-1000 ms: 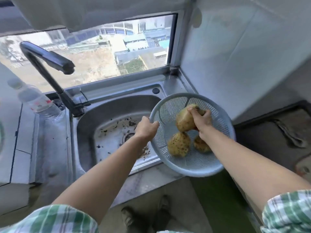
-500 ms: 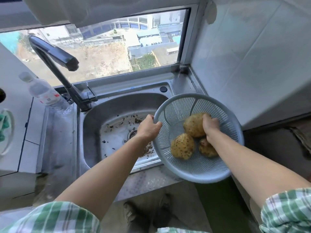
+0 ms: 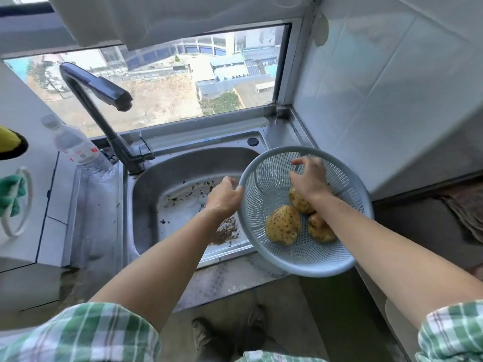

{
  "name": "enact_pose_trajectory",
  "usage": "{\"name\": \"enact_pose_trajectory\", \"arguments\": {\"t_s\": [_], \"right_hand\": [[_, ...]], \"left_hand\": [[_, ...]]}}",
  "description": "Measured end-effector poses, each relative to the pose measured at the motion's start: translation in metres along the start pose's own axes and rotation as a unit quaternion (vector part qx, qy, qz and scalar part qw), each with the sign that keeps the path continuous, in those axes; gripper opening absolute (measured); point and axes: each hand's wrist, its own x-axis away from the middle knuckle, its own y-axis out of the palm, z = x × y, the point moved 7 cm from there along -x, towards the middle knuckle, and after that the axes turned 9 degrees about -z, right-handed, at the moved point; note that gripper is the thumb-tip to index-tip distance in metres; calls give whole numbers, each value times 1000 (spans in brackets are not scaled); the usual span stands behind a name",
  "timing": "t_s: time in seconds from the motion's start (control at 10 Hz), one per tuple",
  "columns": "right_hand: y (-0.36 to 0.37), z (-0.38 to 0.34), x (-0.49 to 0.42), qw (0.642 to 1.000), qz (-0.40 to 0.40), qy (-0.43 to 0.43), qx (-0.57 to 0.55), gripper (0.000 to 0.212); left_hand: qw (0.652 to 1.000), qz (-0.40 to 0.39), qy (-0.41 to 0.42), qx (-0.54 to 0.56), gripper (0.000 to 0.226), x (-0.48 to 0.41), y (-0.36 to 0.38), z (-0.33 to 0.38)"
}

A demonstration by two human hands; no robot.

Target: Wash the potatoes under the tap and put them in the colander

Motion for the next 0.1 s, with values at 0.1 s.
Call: {"name": "enact_pose_trajectory", "arguments": {"t_s": [0.1], "right_hand": [[-12,-61,20,990,-34,-135,-36,16]], "left_hand": [[997,25,-1,-75,37,4,-27,-12]]}}
